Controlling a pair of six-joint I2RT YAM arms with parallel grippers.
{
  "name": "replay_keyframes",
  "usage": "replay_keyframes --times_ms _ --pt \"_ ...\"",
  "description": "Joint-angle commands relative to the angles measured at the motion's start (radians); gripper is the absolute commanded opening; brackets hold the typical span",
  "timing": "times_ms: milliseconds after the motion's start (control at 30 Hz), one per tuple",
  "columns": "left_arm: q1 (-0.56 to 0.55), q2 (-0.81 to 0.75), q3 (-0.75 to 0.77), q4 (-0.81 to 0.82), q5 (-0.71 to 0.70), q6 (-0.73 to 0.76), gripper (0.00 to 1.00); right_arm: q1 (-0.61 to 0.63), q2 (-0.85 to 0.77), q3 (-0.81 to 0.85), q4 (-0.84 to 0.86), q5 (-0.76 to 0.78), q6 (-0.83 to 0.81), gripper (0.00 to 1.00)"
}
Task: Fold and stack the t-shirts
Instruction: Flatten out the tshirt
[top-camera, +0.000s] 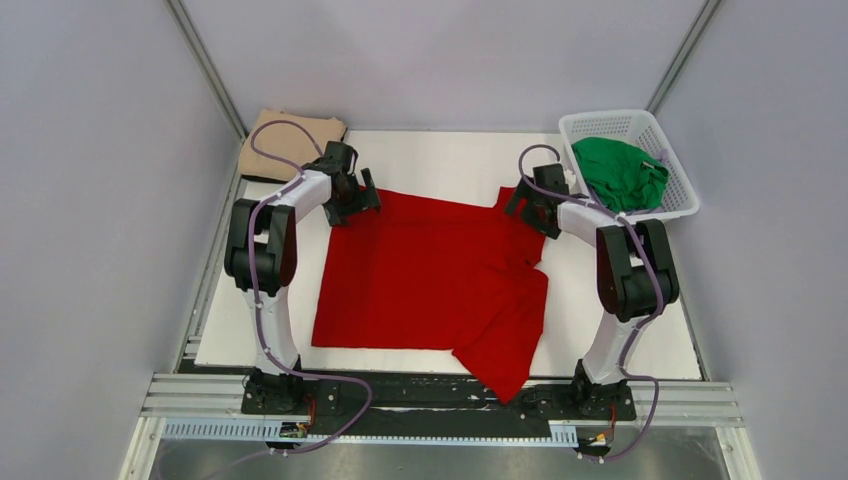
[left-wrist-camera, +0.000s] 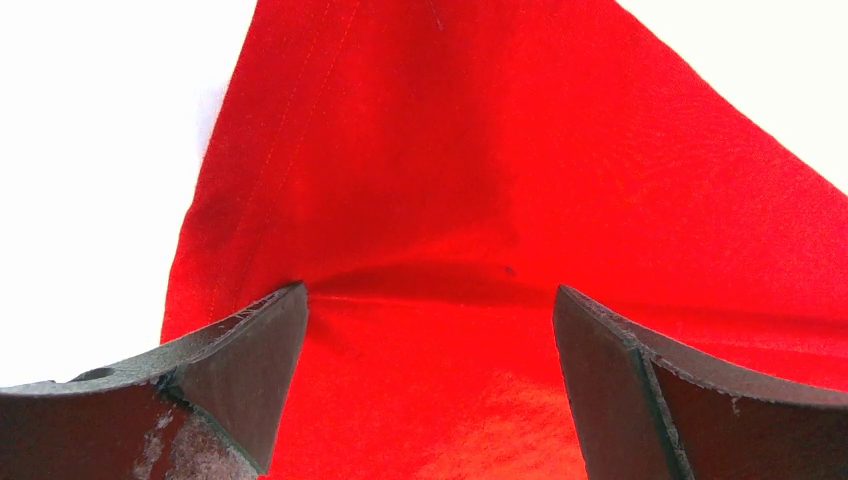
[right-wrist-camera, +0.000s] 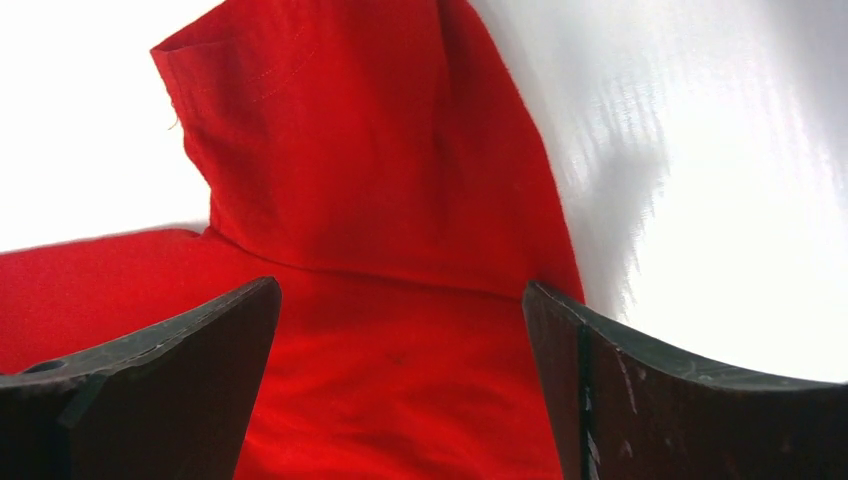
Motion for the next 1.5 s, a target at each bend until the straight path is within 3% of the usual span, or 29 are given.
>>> replay_keyframes --times_ms 0,267,667,1000,1233,1467 --pt "0.008 -0.047 -0.016 -0.006 0.01 0.003 1.0 -0.012 -0.049 0.018 -0.04 0.035 -0.001 1.0" --pt "0.008 -0.053 0.003 -0.001 0.023 0.005 1.0 0.002 0.055 0.278 -0.038 -0.167 -0.131 1.0" --pt "0.008 -0.032 0.028 -0.023 0.023 0.014 1.0 0.063 0.397 0.635 -0.118 -0.24 -0.222 1.0" --pt "0.008 -0.027 0.035 -0.035 0.02 0.013 1.0 0.117 0.558 0.795 -0.14 -0.297 -0.185 1.0" --pt "0.008 -0.038 0.027 -0.036 0.019 0.011 1.0 0.155 0.563 0.877 -0.14 -0.367 -0.293 1.0" --pt "0.008 -0.042 0.017 -0.03 0.024 0.008 1.0 0.129 0.431 0.873 -0.133 -0.251 -0.335 1.0"
